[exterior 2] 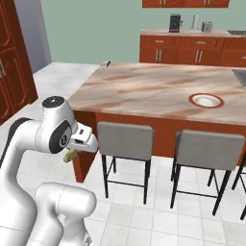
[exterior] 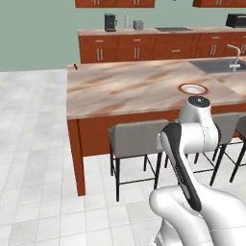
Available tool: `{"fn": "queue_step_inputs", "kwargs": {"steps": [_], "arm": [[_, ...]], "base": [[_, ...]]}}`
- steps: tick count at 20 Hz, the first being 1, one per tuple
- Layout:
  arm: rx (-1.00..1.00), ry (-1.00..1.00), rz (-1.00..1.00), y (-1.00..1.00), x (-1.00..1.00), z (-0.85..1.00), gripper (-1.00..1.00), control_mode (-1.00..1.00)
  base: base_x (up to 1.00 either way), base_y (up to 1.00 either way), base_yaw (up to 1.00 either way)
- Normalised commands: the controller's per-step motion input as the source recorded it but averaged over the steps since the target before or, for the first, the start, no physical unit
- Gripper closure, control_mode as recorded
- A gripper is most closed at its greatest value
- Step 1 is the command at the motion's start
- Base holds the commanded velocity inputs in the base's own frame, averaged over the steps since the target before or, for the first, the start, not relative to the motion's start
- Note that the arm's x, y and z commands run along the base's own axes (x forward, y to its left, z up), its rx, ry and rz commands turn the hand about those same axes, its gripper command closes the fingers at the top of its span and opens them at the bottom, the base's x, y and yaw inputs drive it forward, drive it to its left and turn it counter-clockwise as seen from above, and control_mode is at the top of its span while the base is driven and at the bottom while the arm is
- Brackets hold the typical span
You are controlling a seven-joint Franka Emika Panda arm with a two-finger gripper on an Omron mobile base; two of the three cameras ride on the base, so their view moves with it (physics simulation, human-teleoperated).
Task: Retrieve the butter from the fridge and place it on a plate on the dining table. Then retrieve the butter knife by the fridge and place it near the plate.
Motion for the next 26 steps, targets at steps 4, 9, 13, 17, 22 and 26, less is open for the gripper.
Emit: {"fn": "queue_step_inputs", "kwargs": {"steps": [4, 9, 13, 17, 22, 26], "arm": [[0.0, 0.0, 0.0, 0.0, 0.0, 0.0, 1.0, 1.0], [0.0, 0.0, 0.0, 0.0, 0.0, 0.0, 1.0, 1.0], [0.0, 0.0, 0.0, 0.0, 0.0, 0.0, 1.0, 1.0], [0.0, 0.0, 0.0, 0.0, 0.0, 0.0, 1.0, 1.0], [0.0, 0.0, 0.0, 0.0, 0.0, 0.0, 1.0, 1.0], [0.0, 0.0, 0.0, 0.0, 0.0, 0.0, 1.0, 1.0]], "base": [[0.32, -1.0, 0.0], [0.6, -1.0, 0.0], [0.49, -0.94, 0.0], [0.53, -0.9, 0.0], [0.46, -0.09, 0.0], [0.65, 0.0, 0.0]]}}
